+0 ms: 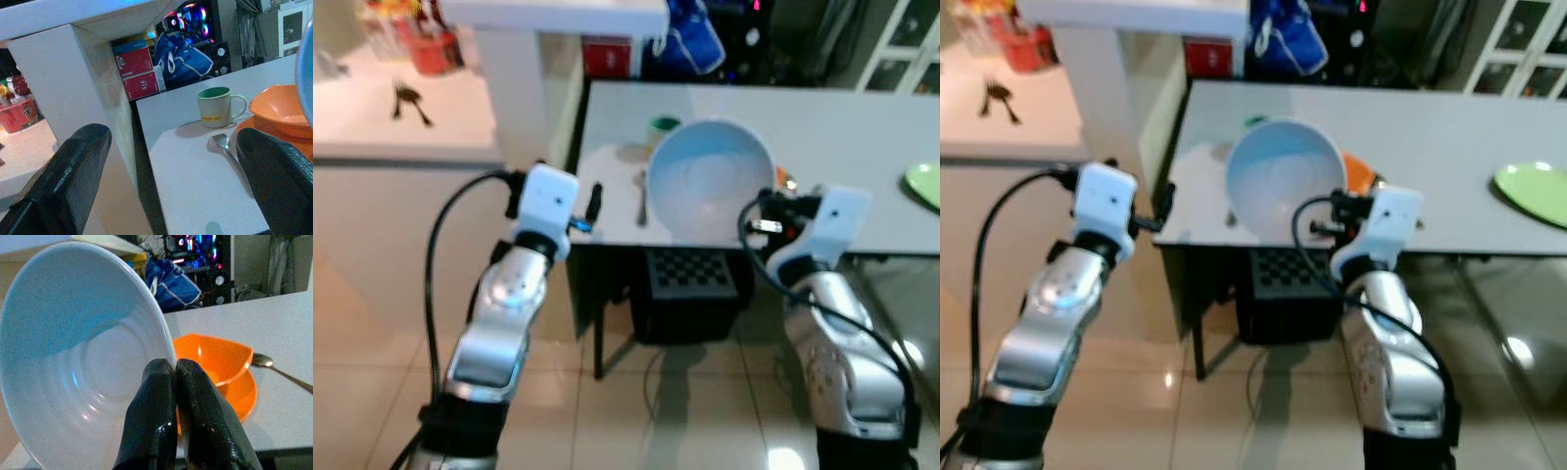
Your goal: Setting the table
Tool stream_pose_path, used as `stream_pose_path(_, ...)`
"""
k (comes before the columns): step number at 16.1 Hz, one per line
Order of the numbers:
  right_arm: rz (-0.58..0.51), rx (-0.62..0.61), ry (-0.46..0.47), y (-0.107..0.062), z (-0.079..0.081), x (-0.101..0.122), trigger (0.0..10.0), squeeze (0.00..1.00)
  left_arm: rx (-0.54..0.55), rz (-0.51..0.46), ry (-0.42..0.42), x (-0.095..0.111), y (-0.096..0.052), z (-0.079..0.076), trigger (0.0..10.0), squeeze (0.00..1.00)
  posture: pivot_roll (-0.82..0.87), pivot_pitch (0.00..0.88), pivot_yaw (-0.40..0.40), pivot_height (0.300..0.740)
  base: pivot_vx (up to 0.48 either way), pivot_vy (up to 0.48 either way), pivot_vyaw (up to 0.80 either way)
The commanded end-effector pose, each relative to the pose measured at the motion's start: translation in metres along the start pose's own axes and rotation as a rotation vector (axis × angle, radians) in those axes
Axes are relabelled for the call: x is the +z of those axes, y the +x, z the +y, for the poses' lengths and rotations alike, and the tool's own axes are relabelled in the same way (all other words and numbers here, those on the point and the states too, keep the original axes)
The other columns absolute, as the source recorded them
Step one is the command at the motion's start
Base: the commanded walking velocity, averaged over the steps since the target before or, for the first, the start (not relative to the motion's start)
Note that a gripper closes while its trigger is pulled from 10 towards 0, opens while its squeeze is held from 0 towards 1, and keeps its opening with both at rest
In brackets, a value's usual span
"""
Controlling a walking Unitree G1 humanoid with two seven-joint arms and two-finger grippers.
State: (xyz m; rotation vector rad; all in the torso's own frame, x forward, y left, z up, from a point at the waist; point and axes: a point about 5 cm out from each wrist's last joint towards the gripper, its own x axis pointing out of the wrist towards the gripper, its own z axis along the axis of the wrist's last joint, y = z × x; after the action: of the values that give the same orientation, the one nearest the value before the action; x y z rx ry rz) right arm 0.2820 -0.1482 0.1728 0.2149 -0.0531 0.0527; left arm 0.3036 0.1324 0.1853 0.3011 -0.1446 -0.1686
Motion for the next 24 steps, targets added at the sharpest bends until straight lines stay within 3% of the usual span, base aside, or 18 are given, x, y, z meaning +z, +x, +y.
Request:
stream_pose_path(1,-0.019,0.033,0.002,-0.003,0.007,0.002,10.0,0.00,0.004,0.007,-0.003,-0.002,-0.004,0.005,10.0,0.00,-0.06,0.000,0.000,0.740,0.000,-0.375,0.00)
stream_pose_path(5,0.023,-0.035,0.019,-0.015,-0.006,-0.009,10.0,0.00,0.009,0.028,0.032,-0.008,-0.010,0.012,10.0,0.00,-0.03,0.000,-0.020,0.740,0.000,-0.380,0.00)
stream_pose_path(11,0.006,-0.012,0.017,-0.005,0.003,-0.007,10.0,0.00,-0.006,0.015,0.047,-0.004,-0.010,0.006,10.0,0.00,-0.03,0.000,-0.023,0.740,0.000,-0.378,0.00)
stream_pose_path(16,-0.017,-0.115,0.006,-0.015,-0.019,-0.002,10.0,0.00,-0.036,-0.002,0.044,-0.001,-0.002,0.001,10.0,0.00,-0.06,0.000,0.023,0.740,0.000,-0.379,0.00)
stream_pose_path(21,-0.003,-0.062,0.009,-0.009,-0.005,-0.004,10.0,0.00,0.004,0.011,0.048,-0.004,-0.007,0.010,10.0,0.00,-0.05,0.000,-0.006,0.740,0.000,-0.378,0.00)
stream_pose_path(24,-0.002,-0.074,-0.002,-0.010,-0.009,-0.003,10.0,0.00,0.001,0.018,0.045,-0.007,-0.006,0.007,10.0,0.00,-0.05,0.000,-0.005,0.740,0.000,-0.381,0.00)
